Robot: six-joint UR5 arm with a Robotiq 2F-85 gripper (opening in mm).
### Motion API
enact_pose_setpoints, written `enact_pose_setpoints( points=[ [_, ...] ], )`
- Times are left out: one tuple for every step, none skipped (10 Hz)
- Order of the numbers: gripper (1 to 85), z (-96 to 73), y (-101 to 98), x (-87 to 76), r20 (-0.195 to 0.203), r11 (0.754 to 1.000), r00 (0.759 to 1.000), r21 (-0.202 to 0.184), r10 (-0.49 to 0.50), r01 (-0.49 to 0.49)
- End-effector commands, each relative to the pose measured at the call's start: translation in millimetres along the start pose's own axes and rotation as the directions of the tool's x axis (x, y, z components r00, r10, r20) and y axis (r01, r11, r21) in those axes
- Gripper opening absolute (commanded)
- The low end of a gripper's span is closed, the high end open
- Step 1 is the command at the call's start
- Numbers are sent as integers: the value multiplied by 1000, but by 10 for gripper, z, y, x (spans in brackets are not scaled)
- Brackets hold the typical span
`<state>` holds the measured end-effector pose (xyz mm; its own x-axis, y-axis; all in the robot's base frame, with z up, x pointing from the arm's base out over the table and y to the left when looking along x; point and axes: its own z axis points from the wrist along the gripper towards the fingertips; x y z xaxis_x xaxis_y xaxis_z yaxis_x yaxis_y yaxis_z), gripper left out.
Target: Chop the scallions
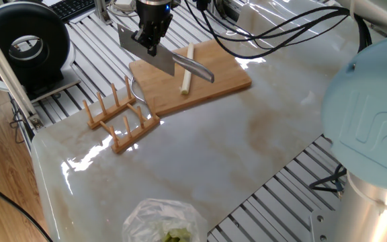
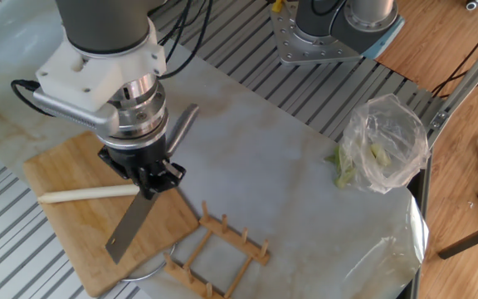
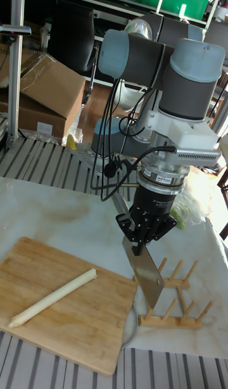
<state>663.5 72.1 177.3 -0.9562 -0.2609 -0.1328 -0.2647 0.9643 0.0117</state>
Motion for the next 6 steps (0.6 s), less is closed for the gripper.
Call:
enact_pose_setpoints(
  points=[
    [13,-7,-75,87,-31,999,999,22,29,-29],
    [13,-9,-119,107,-37,998,998,40,49,-48],
    [13,-13,-179,127,-46,998,999,63,27,-24],
    [13,-29,-195,128,-42,999,999,35,2,-1],
    [13,-71,-342,134,-31,999,999,19,-26,26],
    [13,-86,-505,135,-13,999,999,18,-43,43]
  ],
)
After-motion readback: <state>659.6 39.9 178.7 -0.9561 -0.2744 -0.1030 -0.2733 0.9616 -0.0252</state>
